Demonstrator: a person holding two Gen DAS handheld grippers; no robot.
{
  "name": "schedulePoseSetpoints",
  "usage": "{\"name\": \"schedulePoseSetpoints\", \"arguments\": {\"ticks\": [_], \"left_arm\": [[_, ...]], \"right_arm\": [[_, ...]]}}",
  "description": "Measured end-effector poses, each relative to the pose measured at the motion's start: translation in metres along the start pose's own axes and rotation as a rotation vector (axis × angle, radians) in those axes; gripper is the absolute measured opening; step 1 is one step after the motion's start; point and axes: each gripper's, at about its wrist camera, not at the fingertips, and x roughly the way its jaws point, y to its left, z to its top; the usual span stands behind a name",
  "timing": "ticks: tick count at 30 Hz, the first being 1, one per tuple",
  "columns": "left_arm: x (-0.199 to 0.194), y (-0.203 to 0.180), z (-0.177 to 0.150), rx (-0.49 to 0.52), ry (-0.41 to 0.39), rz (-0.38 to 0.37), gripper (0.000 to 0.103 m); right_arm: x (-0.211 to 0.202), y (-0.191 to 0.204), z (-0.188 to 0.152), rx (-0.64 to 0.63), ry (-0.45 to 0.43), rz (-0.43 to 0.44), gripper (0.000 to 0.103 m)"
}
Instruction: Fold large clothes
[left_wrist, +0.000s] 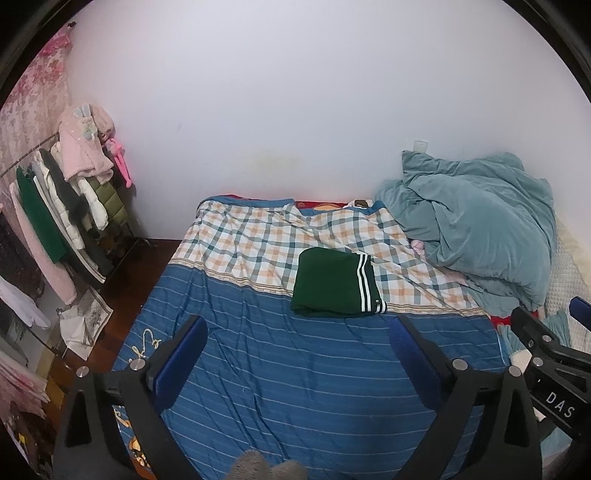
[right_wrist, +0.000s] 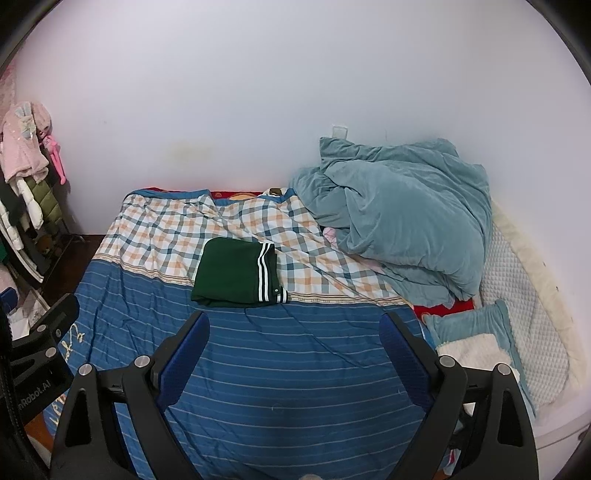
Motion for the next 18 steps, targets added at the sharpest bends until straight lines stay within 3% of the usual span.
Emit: {"name": "schedulePoseSetpoints", "arguments": {"ticks": [18], "left_arm": [[-0.0084, 0.0009, -0.0020, 0.002, -0.015, 0.001, 0.102]], "right_arm": [[0.0016, -0.0017, -0.0032, 0.002, -0.003, -0.004, 0.095]]}}
